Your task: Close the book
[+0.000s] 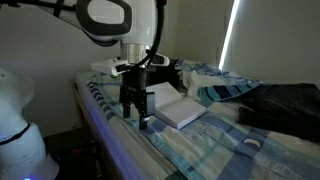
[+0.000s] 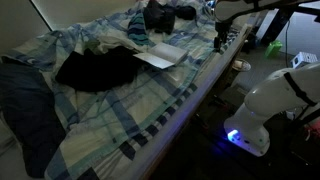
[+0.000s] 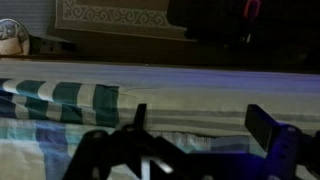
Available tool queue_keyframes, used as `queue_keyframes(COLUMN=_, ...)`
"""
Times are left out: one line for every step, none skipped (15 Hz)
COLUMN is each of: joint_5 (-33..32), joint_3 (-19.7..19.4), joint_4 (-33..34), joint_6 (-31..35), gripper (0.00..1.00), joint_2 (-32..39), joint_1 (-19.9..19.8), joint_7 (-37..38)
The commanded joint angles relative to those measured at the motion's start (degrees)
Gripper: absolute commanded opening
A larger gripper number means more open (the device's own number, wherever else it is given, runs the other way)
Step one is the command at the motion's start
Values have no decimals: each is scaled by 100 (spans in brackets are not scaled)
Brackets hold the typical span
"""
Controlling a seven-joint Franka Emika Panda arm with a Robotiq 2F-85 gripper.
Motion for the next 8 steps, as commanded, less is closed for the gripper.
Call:
queue_keyframes(joint_5=2, joint_3=0, joint_4=7, joint_6=-10, gripper=100, joint_2=0, joint_1=4, joint_7=1)
queue_keyframes(joint_5=0, joint_3=32, joint_4=-38, joint_6=-9, gripper=100, joint_2=-44, joint_1=30, joint_7=-5)
queue_keyframes(joint_5=-5, joint_3=60, joint_4=-70, joint_6=-26, gripper=100, joint_2=-85, joint_1=47, joint_7=4)
queue_keyframes(joint_5=-2, joint_3=95, joint_4=-102, joint_6=-37, gripper=100, joint_2=-146, joint_1=85, joint_7=-5)
queue_keyframes(joint_5=16, joint_3=110, joint_4=-119, joint_6=-46, gripper=100, joint_2=-182, joint_1=126, joint_7=-33)
queue_keyframes(joint_5=26, joint_3=156, joint_4=-150, joint_6=-61, gripper=100, joint_2=-246, joint_1=173, joint_7=-37)
queue_keyframes(joint_5=33, joint_3=190, joint_4=-164, joint_6=-74, gripper=100, joint_2=-278, joint_1=214, joint_7=-43)
queue_keyframes(joint_5=33, joint_3=240, joint_4=-186, joint_6=-91, gripper=100, joint_2=-323, joint_1=265, joint_7=-45)
